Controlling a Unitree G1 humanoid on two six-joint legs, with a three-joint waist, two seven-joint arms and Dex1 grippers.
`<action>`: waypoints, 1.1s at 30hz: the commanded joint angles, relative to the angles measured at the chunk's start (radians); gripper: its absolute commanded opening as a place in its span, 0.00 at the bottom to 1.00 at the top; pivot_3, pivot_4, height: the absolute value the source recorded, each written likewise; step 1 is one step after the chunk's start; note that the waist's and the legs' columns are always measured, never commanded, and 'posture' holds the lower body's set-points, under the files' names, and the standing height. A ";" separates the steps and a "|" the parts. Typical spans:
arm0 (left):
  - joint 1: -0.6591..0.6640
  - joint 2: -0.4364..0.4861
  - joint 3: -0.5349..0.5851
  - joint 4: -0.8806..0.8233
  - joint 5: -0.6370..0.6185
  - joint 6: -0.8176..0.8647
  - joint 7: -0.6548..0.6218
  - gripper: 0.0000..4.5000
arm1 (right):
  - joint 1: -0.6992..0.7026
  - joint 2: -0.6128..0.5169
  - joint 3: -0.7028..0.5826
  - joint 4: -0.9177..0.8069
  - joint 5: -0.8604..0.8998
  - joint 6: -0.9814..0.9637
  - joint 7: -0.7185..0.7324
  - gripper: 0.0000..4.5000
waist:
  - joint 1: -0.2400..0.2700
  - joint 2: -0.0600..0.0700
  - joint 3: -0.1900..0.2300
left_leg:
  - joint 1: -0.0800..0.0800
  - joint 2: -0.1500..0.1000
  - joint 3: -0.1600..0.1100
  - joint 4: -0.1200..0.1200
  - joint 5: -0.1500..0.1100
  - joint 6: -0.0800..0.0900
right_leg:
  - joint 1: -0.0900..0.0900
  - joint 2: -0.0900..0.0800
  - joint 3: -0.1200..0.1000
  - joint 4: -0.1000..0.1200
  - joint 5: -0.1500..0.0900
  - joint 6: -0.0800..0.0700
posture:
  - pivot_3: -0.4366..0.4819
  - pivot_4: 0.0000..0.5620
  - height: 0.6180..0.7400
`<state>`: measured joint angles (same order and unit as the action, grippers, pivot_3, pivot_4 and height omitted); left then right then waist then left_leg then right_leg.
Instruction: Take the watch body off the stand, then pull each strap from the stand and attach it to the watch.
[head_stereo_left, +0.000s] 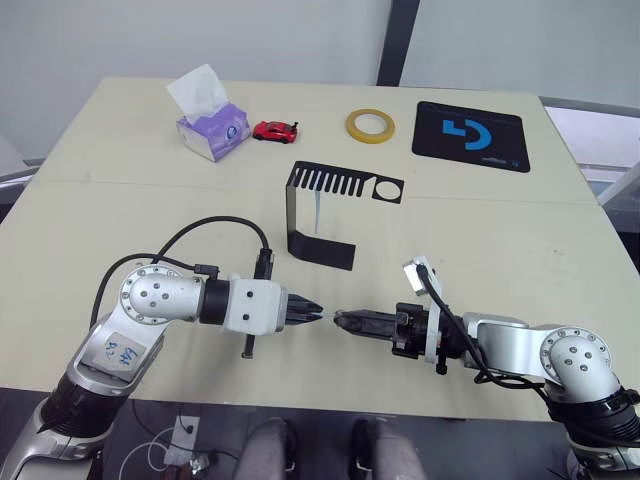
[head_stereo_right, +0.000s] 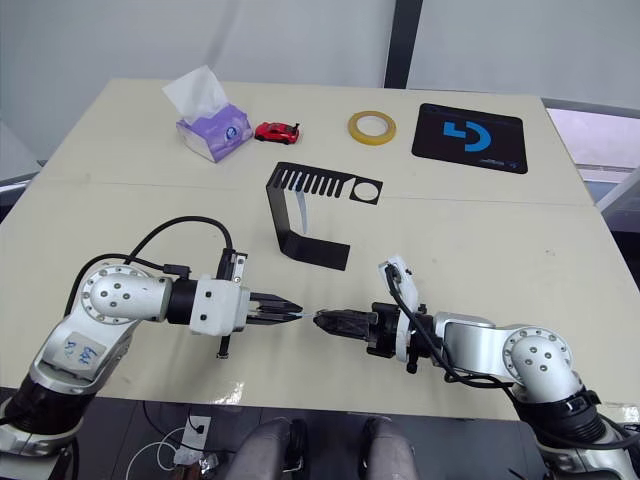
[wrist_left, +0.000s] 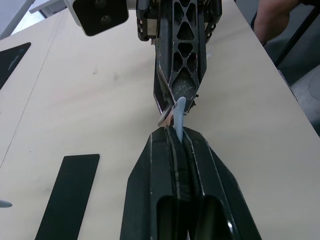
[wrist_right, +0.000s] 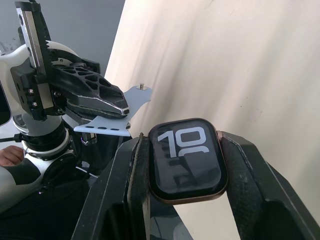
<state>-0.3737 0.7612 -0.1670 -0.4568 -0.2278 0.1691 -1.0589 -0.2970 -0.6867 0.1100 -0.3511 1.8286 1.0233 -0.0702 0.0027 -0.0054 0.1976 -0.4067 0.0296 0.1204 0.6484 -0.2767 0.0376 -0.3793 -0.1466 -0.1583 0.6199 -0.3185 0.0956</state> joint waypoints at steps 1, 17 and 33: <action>0.010 0.011 0.020 -0.017 0.011 -0.006 0.012 0.00 | 0.003 0.006 -0.017 -0.018 0.022 -0.009 0.016 0.37 | 0.000 0.000 0.000 | 0.000 0.000 0.000 0.000 0.000 0.000 | 0.000 0.000 0.000 0.000 0.000 0.000 | 0.48 0.27 1.00; 0.021 -0.011 -0.011 -0.011 0.034 -0.012 0.027 0.00 | 0.000 0.007 -0.015 -0.020 0.026 -0.010 0.014 0.37 | 0.000 0.000 0.000 | 0.000 0.000 0.000 0.000 0.000 0.000 | 0.000 0.000 0.000 0.000 0.000 0.000 | 0.48 0.27 1.00; 0.053 -0.038 -0.019 0.007 0.069 -0.053 0.041 0.00 | 0.001 0.008 -0.014 -0.025 0.029 -0.012 0.008 0.37 | 0.001 0.000 0.000 | 0.000 0.000 0.000 0.000 0.000 0.000 | 0.000 0.000 0.000 0.000 0.000 0.000 | 0.48 0.27 1.00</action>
<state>-0.3241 0.7243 -0.1886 -0.4360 -0.1593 0.1293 -1.0268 -0.2968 -0.6865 0.1100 -0.3509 1.8292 1.0228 -0.0701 0.0035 -0.0054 0.1976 -0.4066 0.0296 0.1204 0.6486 -0.2769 0.0380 -0.3793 -0.1469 -0.1583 0.6197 -0.3185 0.0956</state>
